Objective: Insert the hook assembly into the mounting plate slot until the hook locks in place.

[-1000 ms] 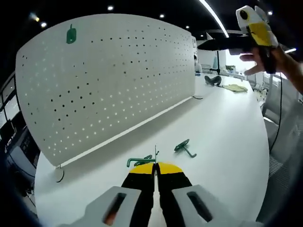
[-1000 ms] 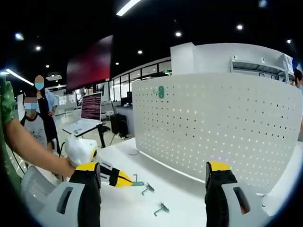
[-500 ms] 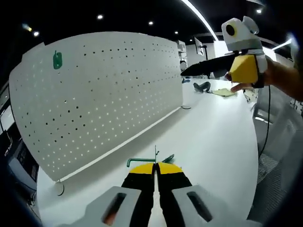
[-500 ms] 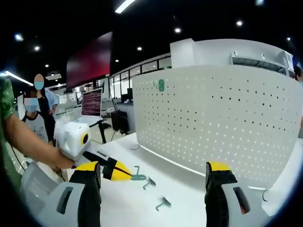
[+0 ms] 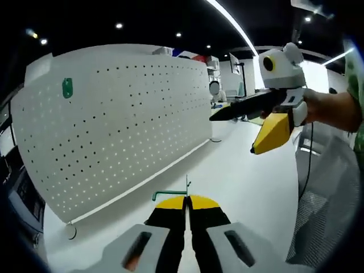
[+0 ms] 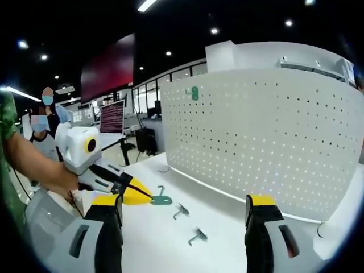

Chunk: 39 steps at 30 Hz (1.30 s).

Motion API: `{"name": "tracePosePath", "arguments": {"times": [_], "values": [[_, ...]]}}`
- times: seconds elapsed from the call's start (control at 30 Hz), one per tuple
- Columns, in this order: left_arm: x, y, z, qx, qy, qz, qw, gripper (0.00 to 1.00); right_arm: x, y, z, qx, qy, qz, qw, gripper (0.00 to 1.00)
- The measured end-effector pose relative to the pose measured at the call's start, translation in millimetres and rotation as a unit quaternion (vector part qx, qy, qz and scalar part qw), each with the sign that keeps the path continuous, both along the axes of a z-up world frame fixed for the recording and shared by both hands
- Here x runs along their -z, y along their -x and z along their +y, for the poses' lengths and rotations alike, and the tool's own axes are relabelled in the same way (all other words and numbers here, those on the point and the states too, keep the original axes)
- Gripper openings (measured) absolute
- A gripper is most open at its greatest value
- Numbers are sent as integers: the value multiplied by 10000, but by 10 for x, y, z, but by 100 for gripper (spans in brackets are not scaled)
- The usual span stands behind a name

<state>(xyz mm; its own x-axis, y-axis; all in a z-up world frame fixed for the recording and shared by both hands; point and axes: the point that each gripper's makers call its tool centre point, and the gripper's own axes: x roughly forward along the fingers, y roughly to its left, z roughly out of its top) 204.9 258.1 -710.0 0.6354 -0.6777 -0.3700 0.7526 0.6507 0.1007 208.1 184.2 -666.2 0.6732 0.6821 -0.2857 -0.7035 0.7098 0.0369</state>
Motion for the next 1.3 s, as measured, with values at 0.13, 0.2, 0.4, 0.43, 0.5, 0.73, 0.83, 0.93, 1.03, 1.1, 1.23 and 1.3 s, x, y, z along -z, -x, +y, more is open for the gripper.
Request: {"name": "tracePosePath", "arguments": {"times": [0.13, 0.2, 0.4, 0.43, 0.5, 0.73, 0.83, 0.93, 1.03, 1.1, 1.23, 1.3], "values": [[-69, 53, -40, 112, -7, -46, 9999, 1, 20, 17, 7, -82, 13, 27, 10000, 85], [-102, 82, -66, 173, -19, -77, 9998, 1, 23, 17, 5, -90, 24, 15, 10000, 85], [-156, 137, -121, 316, -42, -115, 9994, 1, 36, 48, 18, -192, 23, 22, 9998, 77], [-163, 143, -128, 333, -45, -125, 9994, 1, 50, 64, 26, -238, 23, 61, 9997, 75], [-169, 152, -141, 372, -52, -120, 9992, 1, 68, 63, 24, -271, 71, 39, 9996, 72], [-187, 182, -194, 506, -76, -122, 9986, 1, 82, 70, 61, -521, 162, -10, 9985, 53], [-202, 196, -211, 554, -83, -135, 9983, 1, 89, 80, 85, -626, 192, -20, 9979, 46], [-212, 211, -225, 613, -83, -142, 9980, 1, 107, 97, 109, -731, 248, -36, 9970, 40], [-212, 233, -240, 682, -92, -137, 9975, 1, 123, 116, 123, -801, 256, -16, 9965, 35], [-208, 251, -251, 737, -86, -120, 9972, 1, 129, 126, 130, -844, 273, -21, 9961, 32], [-208, 276, -270, 807, -111, -127, 9966, 1, 139, 147, 139, -945, 326, -37, 9950, 25], [-212, 290, -286, 861, -114, -131, 9961, 1, 144, 152, 144, -992, 383, -89, 9943, 22]]}}
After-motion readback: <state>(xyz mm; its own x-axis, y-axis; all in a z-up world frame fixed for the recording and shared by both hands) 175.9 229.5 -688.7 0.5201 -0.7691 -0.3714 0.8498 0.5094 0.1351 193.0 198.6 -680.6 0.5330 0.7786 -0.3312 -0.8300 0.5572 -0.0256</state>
